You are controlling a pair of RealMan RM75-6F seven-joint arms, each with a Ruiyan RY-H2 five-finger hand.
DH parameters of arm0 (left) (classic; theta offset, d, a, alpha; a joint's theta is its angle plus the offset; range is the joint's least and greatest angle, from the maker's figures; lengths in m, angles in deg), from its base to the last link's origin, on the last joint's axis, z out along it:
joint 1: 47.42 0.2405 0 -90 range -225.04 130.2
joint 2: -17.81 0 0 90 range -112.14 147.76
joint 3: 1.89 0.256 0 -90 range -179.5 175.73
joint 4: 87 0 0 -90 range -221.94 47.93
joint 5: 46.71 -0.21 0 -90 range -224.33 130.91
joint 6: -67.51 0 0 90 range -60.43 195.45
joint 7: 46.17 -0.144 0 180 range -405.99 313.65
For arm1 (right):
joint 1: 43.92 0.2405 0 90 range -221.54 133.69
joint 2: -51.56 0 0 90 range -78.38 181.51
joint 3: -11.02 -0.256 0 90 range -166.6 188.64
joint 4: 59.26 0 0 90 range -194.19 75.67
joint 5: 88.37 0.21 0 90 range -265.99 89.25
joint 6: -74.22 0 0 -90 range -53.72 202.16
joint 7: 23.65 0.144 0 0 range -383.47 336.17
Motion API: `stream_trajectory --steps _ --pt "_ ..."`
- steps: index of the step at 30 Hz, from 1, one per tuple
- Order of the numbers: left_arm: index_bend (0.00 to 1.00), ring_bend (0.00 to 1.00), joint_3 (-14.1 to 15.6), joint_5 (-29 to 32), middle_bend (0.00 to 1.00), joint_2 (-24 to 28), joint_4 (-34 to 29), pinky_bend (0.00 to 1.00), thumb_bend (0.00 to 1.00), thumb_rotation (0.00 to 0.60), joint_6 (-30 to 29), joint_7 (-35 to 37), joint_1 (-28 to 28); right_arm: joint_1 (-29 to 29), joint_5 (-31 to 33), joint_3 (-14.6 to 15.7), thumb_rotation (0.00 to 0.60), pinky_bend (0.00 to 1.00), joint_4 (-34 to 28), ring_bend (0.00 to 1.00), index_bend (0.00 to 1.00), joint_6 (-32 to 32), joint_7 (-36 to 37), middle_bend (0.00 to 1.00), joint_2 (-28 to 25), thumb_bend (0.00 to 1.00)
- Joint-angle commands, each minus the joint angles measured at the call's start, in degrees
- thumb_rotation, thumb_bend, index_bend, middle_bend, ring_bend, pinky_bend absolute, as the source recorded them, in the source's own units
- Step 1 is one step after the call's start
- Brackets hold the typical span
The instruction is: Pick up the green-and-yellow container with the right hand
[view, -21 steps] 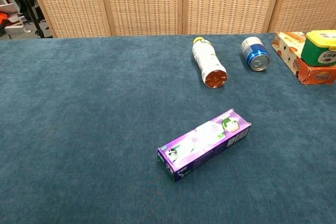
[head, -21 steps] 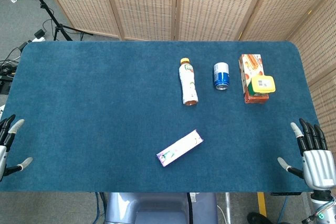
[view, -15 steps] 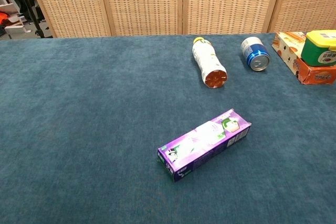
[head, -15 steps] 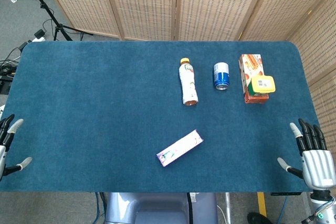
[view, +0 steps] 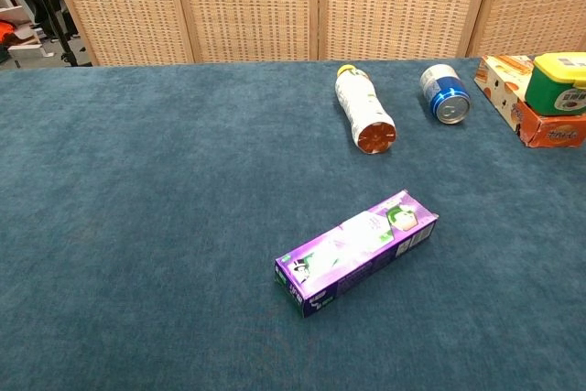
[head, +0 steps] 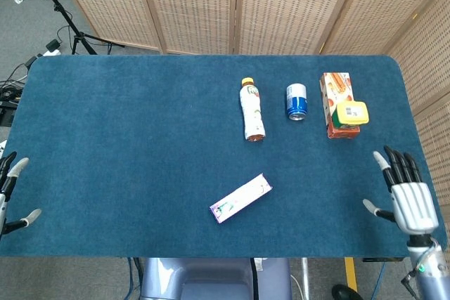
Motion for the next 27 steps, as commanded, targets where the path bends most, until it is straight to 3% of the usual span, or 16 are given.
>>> stream_trajectory --steps 1,11,20,27 --pt "0.0 0.0 -0.1 0.3 0.0 -0.4 0.0 0.0 0.0 0.6 0.6 -0.8 -0.3 8.4 1.4 -3.9 0.6 0.0 4.6 0.0 0.0 9.7 5.1 0.0 -1.7 0.0" --pt "0.0 0.0 -1.4 4.2 0.0 -2.2 0.4 0.0 0.0 0.6 4.6 -4.6 -2.1 23.2 4.6 -6.6 0.6 0.0 20.1 0.0 0.0 30.3 11.5 0.0 0.8 0.0" --pt "0.0 0.0 -2.5 6.8 0.0 -3.5 0.8 0.0 0.0 0.6 5.9 -7.1 -2.8 32.0 3.0 -3.9 0.6 0.0 35.2 0.0 0.0 40.6 17.3 0.0 7.3 0.0" --pt "0.0 0.0 -2.9 7.6 0.0 -4.1 0.9 0.0 0.0 0.6 6.1 -8.4 -3.2 36.0 2.4 -1.0 0.6 0.0 42.5 0.0 0.0 47.2 19.3 0.0 11.1 0.0"
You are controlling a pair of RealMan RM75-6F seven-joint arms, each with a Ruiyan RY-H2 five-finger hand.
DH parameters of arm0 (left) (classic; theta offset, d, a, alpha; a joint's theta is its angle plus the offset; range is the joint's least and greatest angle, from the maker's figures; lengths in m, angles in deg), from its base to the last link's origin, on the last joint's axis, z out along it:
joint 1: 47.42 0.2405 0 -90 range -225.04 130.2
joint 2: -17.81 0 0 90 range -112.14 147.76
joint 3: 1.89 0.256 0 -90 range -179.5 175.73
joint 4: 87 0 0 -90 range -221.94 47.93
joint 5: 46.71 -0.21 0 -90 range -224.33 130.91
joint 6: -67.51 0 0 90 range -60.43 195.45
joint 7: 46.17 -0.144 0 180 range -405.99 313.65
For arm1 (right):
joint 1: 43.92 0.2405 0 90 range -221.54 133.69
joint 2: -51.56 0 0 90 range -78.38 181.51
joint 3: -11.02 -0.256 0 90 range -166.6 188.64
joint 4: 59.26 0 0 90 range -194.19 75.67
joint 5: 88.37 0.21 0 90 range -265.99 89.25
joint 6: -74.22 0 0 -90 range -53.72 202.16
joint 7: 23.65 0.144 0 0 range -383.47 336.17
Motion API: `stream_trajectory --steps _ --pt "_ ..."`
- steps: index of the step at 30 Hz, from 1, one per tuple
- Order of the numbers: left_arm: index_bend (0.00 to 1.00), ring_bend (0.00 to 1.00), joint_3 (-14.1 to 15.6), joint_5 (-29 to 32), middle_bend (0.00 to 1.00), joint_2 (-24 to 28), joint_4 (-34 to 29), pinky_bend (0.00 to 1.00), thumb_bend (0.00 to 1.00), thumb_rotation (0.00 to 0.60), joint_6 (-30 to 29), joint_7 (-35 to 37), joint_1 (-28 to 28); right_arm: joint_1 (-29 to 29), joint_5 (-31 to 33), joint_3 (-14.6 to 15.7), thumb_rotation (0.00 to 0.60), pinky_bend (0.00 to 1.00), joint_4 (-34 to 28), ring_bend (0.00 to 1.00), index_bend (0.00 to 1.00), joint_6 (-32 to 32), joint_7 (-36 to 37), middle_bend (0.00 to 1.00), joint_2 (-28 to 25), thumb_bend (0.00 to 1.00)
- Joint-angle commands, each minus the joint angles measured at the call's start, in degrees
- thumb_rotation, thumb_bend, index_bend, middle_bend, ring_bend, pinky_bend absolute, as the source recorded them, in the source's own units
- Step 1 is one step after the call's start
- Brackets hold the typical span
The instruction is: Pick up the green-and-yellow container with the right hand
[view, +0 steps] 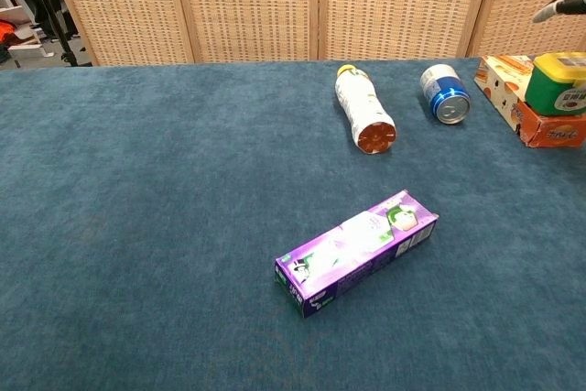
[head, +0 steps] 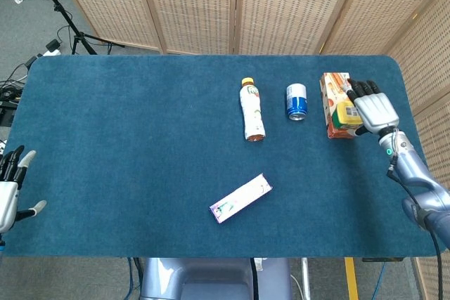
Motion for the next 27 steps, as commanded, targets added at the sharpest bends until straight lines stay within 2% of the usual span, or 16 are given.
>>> stream_trajectory --steps 1,6,8,10,12,13,15,20,24,27 --pt "0.0 0.0 -0.1 0.3 0.0 -0.2 0.1 0.0 0.0 0.6 0.3 -0.5 -0.2 2.2 -0.6 1.9 0.6 0.0 3.4 0.0 0.0 3.1 1.3 0.0 2.3 0.0" --pt "0.0 0.0 -0.5 1.2 0.0 -0.7 0.2 0.0 0.0 0.6 1.0 -1.4 -0.7 3.6 0.0 2.9 0.6 0.04 8.3 0.01 0.0 5.5 2.6 0.02 5.6 0.0" --pt "0.0 0.0 -0.6 1.4 0.0 -0.7 0.2 0.0 0.0 0.6 1.0 -1.6 -0.7 3.7 0.1 3.1 0.6 0.1 10.3 0.07 0.0 5.0 2.8 0.1 7.0 0.0" --pt "0.0 0.0 -0.6 1.6 0.0 -0.9 0.1 0.0 0.0 0.6 1.1 -1.9 -0.8 3.8 0.4 3.0 0.6 0.15 12.7 0.18 0.05 4.2 2.9 0.22 8.5 0.01" --pt "0.0 0.0 -0.6 1.9 0.0 -1.0 0.2 0.0 0.0 0.6 1.4 -2.3 -1.0 3.9 0.8 2.7 0.6 0.21 15.2 0.32 0.2 3.7 2.6 0.35 10.1 0.07" --pt "0.0 0.0 -0.7 2.0 0.0 -1.1 0.1 0.0 0.0 0.6 1.6 -2.5 -1.1 4.0 1.1 2.6 0.6 0.24 16.3 0.4 0.31 3.6 2.7 0.44 10.9 0.13" --pt "0.0 0.0 -0.7 2.4 0.0 -1.2 0.1 0.0 0.0 0.6 1.9 -3.0 -1.2 4.0 1.8 2.2 0.6 0.27 18.7 0.48 0.46 3.0 3.2 0.55 12.7 0.24" --pt "0.0 0.0 -0.8 2.8 0.0 -1.2 -0.2 0.0 0.0 0.6 1.9 -3.4 -1.3 3.8 1.8 2.5 0.6 0.27 21.7 0.51 0.51 0.6 7.6 0.6 14.5 0.38" --pt "0.0 0.0 -0.6 2.6 0.0 -0.6 -0.4 0.0 0.0 0.6 1.9 -2.2 -1.2 2.6 0.1 3.7 0.6 0.28 19.9 0.51 0.51 -6.5 10.3 0.6 12.5 0.4" --pt "0.0 0.0 -0.4 1.8 0.0 0.0 -0.7 0.0 0.0 0.6 1.3 -0.8 -0.9 1.0 -1.2 4.6 0.6 0.28 15.4 0.51 0.51 -12.0 12.0 0.6 9.5 0.4"
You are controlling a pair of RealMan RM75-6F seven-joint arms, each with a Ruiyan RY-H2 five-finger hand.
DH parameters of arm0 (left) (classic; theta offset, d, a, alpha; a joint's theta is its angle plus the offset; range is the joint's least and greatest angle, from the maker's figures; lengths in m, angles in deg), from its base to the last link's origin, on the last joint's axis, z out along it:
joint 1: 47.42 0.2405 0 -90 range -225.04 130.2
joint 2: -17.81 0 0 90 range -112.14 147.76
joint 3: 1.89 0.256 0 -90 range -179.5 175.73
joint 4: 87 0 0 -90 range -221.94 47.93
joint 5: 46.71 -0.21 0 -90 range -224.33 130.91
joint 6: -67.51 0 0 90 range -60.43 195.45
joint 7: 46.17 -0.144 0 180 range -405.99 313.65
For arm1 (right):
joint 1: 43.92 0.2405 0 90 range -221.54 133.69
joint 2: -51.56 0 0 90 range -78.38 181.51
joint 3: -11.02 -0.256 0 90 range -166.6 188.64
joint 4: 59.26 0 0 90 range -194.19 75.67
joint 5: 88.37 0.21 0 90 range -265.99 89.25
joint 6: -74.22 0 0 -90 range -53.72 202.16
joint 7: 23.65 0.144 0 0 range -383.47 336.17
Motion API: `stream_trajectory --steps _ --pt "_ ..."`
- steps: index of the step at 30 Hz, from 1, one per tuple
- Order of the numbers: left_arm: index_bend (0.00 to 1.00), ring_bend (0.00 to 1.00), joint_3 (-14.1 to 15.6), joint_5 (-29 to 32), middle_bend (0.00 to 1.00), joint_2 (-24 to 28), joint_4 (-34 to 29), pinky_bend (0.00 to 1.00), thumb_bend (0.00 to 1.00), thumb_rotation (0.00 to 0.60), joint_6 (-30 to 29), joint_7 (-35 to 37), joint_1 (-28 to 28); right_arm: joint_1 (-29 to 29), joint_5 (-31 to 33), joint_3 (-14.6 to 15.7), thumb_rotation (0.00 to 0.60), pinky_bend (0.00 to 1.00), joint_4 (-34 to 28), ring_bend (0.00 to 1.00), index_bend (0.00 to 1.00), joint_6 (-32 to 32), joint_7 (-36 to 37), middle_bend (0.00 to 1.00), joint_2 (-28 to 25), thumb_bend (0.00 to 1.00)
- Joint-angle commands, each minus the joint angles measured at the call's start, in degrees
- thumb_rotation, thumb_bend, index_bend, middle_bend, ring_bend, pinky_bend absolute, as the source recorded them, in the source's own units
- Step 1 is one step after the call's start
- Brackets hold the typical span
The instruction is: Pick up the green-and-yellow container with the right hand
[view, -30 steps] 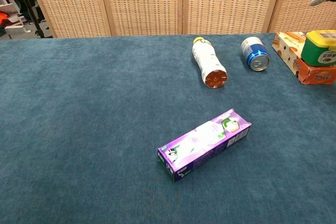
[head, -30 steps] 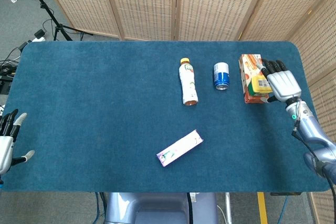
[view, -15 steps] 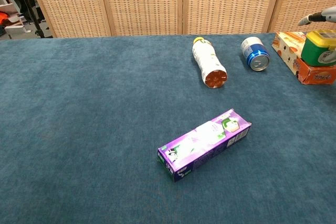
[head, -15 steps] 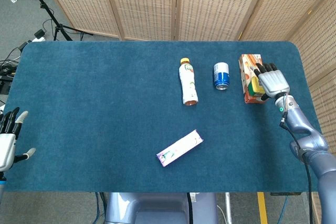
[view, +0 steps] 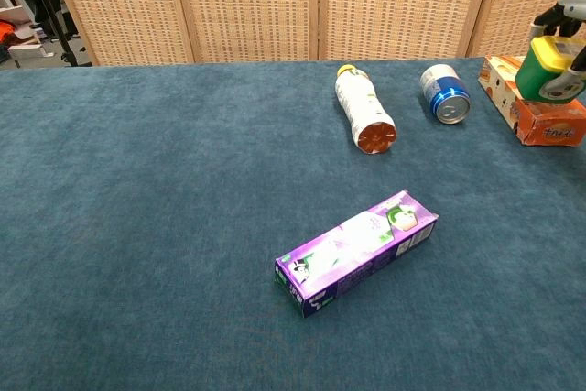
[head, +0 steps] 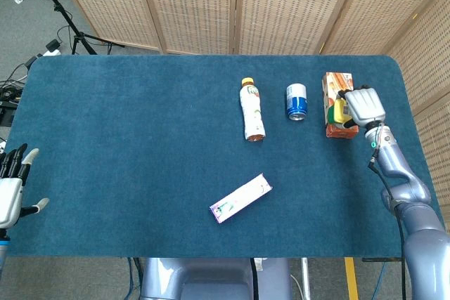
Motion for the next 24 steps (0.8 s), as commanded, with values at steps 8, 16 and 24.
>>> stream_trajectory --steps 8,16,24 --pt "0.0 0.0 1.6 -4.0 0.0 2.1 -0.5 0.0 0.0 0.6 -2.4 4.5 1.3 -8.7 -6.4 5.5 0.6 0.29 -26.4 0.51 0.51 -20.5 -7.5 0.6 -15.5 0.4" --pt "0.0 0.0 2.9 -8.0 0.0 3.4 -0.3 0.0 0.0 0.6 -5.6 8.1 2.7 -13.9 -5.9 8.3 0.6 0.3 -40.5 0.51 0.51 -21.3 -22.7 0.6 -19.2 0.41" --pt "0.0 0.0 3.4 -9.3 0.0 3.7 0.1 0.0 0.0 0.6 -6.6 9.4 3.2 -15.8 -5.4 8.8 0.6 0.32 -43.9 0.51 0.51 -20.8 -31.4 0.6 -17.3 0.41"
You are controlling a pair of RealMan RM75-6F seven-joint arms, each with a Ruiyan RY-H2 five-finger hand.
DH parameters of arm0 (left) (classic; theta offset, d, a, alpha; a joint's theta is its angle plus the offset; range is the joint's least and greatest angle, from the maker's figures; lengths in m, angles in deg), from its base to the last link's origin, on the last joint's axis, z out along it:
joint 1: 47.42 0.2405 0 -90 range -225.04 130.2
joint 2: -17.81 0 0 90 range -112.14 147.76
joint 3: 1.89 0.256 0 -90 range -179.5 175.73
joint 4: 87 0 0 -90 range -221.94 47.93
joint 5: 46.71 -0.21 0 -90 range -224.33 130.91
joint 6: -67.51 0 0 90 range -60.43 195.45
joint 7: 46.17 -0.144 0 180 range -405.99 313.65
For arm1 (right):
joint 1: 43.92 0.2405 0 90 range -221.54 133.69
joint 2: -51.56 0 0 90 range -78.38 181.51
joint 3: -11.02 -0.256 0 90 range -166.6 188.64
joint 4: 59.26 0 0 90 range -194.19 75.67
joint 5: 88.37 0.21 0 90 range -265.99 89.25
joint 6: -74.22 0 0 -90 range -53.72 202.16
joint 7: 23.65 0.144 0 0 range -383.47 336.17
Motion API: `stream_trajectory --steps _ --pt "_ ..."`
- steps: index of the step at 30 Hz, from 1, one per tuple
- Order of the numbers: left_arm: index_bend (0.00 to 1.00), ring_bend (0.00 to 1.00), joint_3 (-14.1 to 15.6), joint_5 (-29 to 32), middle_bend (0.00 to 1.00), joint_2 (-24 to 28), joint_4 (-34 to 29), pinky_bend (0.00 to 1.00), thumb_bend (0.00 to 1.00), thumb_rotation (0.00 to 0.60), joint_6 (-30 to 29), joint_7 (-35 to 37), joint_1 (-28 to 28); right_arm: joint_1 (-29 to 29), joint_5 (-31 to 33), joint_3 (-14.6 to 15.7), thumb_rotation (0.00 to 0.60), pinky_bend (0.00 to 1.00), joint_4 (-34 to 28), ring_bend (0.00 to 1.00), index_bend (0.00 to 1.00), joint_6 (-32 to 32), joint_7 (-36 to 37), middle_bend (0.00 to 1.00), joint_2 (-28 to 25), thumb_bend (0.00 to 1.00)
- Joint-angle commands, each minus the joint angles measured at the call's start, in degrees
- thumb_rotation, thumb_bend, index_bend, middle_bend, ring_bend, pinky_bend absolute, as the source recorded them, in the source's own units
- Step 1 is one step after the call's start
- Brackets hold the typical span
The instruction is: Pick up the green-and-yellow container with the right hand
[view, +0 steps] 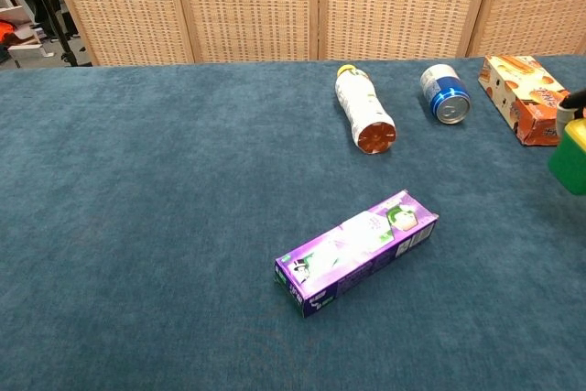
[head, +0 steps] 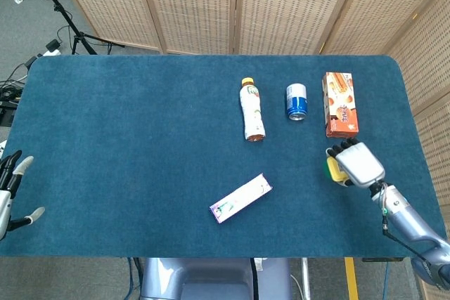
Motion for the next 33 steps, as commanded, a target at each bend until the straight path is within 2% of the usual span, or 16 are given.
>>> stream_trajectory --steps 1,5,8,10,12,14,16,23,27,33 --pt "0.0 0.0 0.1 0.0 0.0 0.0 0.0 0.0 0.0 0.6 0.1 0.1 0.0 -1.0 0.4 0.2 0.6 0.32 -1.6 0.51 0.51 0.2 -2.7 0.6 0.8 0.41" --pt "0.0 0.0 0.0 0.2 0.0 0.0 0.1 0.0 0.0 0.6 0.5 0.1 -0.1 -0.7 1.1 -0.1 0.6 0.32 -1.8 0.51 0.51 2.0 -4.7 0.58 2.0 0.4" --pt "0.0 0.0 0.0 0.3 0.0 0.1 0.1 0.0 0.0 0.6 0.7 0.1 -0.2 -0.8 2.3 -0.3 0.6 0.32 -2.1 0.46 0.47 3.5 -5.1 0.47 2.9 0.31" --pt "0.0 0.0 -0.1 0.5 0.0 0.1 0.1 0.0 0.0 0.6 0.8 0.2 -0.2 -0.9 4.0 -0.5 0.6 0.31 -3.3 0.34 0.38 5.4 -5.4 0.33 2.8 0.24" --pt "0.0 0.0 -0.1 0.5 0.0 0.2 0.1 0.0 0.0 0.6 0.8 0.3 -0.2 -0.9 4.9 -0.7 0.6 0.26 -4.2 0.1 0.18 6.3 -5.8 0.09 2.5 0.09" --pt "0.0 0.0 -0.1 0.4 0.0 0.2 0.1 0.0 0.0 0.6 0.8 0.5 -0.2 -1.0 6.2 -1.0 0.6 0.21 -5.8 0.02 0.09 7.7 -6.8 0.02 1.8 0.02" --pt "0.0 0.0 0.0 0.2 0.0 0.2 0.2 0.0 0.0 0.6 0.8 0.6 -0.3 -0.9 6.8 -1.2 0.6 0.19 -7.4 0.0 0.05 8.4 -7.4 0.0 1.1 0.0" --pt "0.0 0.0 0.0 -0.2 0.0 0.3 0.3 0.0 0.0 0.6 0.2 1.1 0.0 -2.1 5.6 -1.9 0.6 0.17 -11.4 0.0 0.04 4.4 -6.9 0.0 -1.6 0.0" --pt "0.0 0.0 0.2 -0.5 0.0 0.3 0.3 0.0 0.0 0.6 0.0 1.0 0.1 -2.5 3.3 -1.2 0.6 0.17 -13.9 0.0 0.04 2.7 -6.2 0.0 -3.4 0.0" --pt "0.0 0.0 0.2 -0.6 0.0 0.2 0.2 0.0 0.0 0.6 -0.1 0.7 0.1 -1.7 2.0 -0.9 0.6 0.17 -13.2 0.0 0.04 3.8 -6.9 0.01 -2.4 0.0"
